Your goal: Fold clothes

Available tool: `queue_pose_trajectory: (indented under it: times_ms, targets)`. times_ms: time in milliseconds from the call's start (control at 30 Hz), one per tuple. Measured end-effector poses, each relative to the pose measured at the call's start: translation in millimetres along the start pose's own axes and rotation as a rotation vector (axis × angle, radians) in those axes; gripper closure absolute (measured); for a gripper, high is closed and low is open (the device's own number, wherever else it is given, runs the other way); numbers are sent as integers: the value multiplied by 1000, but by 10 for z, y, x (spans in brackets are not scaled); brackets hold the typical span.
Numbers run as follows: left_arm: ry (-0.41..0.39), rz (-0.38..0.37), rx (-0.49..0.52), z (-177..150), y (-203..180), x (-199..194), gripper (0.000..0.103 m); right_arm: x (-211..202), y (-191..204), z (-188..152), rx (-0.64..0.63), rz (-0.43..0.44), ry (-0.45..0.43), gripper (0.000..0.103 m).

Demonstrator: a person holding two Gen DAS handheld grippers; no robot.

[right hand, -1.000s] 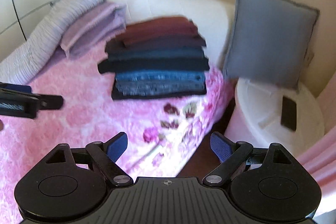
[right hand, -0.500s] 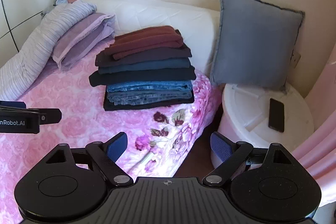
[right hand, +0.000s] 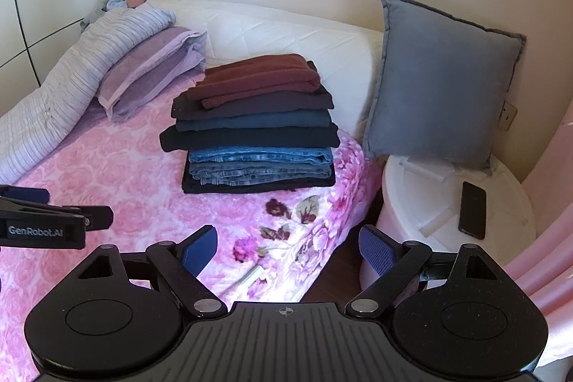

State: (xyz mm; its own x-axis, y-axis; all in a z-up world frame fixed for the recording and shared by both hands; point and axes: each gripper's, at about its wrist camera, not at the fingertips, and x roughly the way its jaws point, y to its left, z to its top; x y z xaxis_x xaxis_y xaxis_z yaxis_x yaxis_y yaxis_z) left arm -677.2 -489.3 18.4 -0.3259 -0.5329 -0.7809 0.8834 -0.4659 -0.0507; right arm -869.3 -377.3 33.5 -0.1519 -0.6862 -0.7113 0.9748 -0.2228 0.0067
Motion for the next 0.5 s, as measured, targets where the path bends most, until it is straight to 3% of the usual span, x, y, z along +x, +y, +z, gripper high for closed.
queue_pose_trajectory:
  times_ms: [500]
  targets:
    - [-15,7,16,-17,-82,-17,4,-13,-1,-19,-27,-2,-1,14]
